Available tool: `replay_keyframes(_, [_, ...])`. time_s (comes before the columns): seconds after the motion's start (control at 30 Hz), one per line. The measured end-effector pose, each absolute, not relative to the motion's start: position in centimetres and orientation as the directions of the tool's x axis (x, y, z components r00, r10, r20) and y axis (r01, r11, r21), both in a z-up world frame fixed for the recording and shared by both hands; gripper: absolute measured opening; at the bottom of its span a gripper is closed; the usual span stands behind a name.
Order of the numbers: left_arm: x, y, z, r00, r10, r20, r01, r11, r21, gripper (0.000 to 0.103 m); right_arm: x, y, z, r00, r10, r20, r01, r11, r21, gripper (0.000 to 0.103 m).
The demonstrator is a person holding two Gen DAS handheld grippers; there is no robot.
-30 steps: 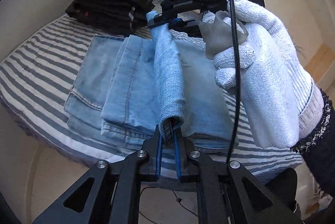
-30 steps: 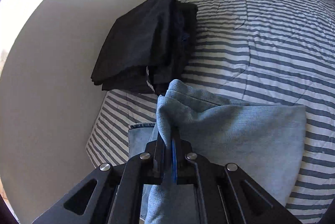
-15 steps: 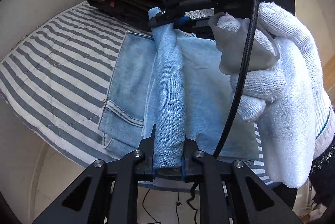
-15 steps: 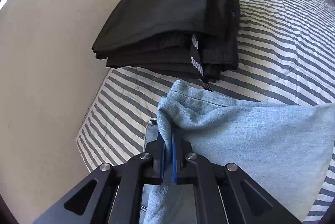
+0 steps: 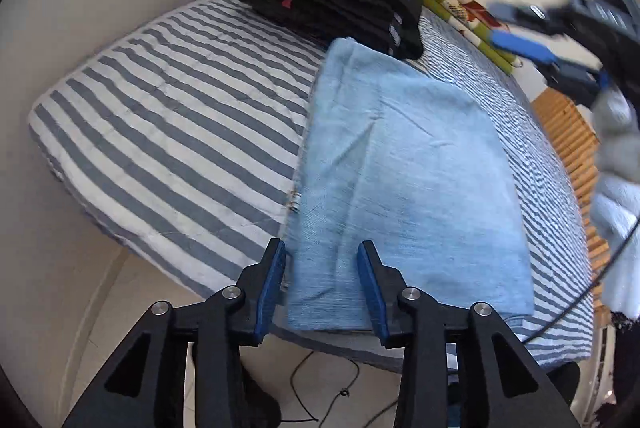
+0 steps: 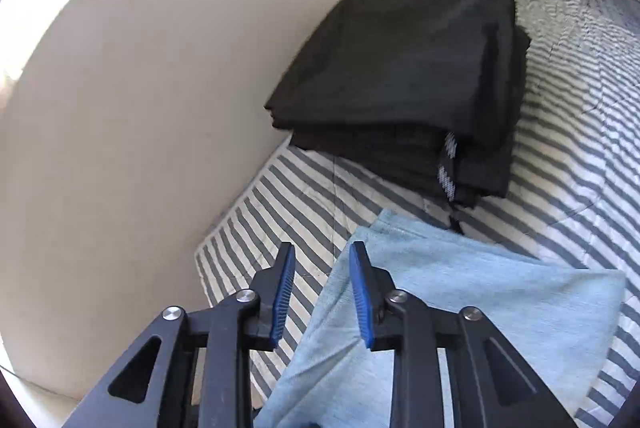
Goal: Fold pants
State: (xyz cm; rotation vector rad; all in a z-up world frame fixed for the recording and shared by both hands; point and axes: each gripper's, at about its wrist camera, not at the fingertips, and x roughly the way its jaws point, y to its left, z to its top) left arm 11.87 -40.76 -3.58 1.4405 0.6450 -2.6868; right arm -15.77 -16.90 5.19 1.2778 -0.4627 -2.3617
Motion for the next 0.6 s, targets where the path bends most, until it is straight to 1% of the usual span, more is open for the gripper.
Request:
replay_keyframes(0.1, [11.7,-41.9,-2.3,-0.603,0.169,-0.78,0.223,-0.903,-0.368,0.041,-11.1,-11.6,5.3,-0.54,-0.45,-0.712,0.165,-0.885,0.435,0.03])
replay_keyframes(0.23, [8.3,-40.4,0.4,-0.645,0.152,-0.749,0.156,-0.933,-0.324,0.041,-4.8,-6.3,2.4,-0.57,-0.333,-0.751,0.07,-0.93,0.36,0.03])
replay_keyframes(0.3, [5.2,-39.3,1.0,-0.646,0.147,-0.749,0.125,-0.948,-0.293,0.041,-2.0,-5.1,1.0,-0.577,-0.322,-0.75,0.053,-0.932,0.359,0.03])
replay_keyframes(0.4, [0.5,-38.0,1.0,-0.64,0.139,-0.756,0.104,-0.958,-0.265,0.04,0.9,-5.8,-0.6,-0.569,-0.353,-0.743,0.084,-0.923,0.375,0.03])
replay_keyframes(0.53, [-4.8,-37.3,-0.5,-0.617,0.129,-0.777,0.122,-0.959,-0.256,0.04,3.2,-9.1,-2.3,-0.552,-0.358,-0.754,0.179,-0.933,0.311,0.03])
replay_keyframes(0.6, [-6.9,-37.5,-2.1,-0.589,0.073,-0.805,0.165,-0.964,-0.209,0.04,3.8,-10.2,-3.9,-0.538,-0.329,-0.776,0.182,-0.944,0.274,0.03])
